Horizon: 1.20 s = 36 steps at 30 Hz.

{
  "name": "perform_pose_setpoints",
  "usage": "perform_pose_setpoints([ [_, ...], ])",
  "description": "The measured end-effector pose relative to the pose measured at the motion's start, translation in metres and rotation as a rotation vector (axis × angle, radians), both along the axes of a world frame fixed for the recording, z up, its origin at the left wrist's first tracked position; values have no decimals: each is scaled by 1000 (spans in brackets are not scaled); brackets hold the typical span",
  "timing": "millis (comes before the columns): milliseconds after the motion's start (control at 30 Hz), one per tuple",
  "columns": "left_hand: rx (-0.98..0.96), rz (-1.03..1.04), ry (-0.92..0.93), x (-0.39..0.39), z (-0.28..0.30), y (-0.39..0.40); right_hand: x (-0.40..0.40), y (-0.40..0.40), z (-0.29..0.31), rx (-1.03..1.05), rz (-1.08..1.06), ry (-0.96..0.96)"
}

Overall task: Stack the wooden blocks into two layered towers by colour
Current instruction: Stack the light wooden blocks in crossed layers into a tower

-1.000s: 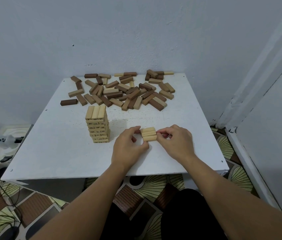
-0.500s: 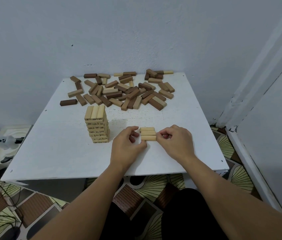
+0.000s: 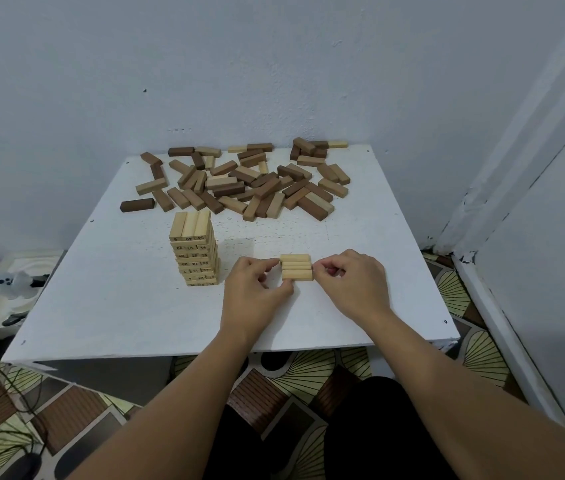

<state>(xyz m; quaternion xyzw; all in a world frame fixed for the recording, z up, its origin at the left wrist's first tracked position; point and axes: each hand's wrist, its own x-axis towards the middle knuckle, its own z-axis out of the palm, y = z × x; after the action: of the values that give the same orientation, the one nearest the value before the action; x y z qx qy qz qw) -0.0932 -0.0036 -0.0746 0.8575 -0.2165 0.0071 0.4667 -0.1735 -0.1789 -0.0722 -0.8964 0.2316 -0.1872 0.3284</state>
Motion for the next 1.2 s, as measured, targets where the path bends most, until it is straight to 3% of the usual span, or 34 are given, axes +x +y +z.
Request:
perform_pose_setpoints([
  [1200, 10, 29, 42, 3, 2, 2, 1, 0, 2, 8, -10, 8],
])
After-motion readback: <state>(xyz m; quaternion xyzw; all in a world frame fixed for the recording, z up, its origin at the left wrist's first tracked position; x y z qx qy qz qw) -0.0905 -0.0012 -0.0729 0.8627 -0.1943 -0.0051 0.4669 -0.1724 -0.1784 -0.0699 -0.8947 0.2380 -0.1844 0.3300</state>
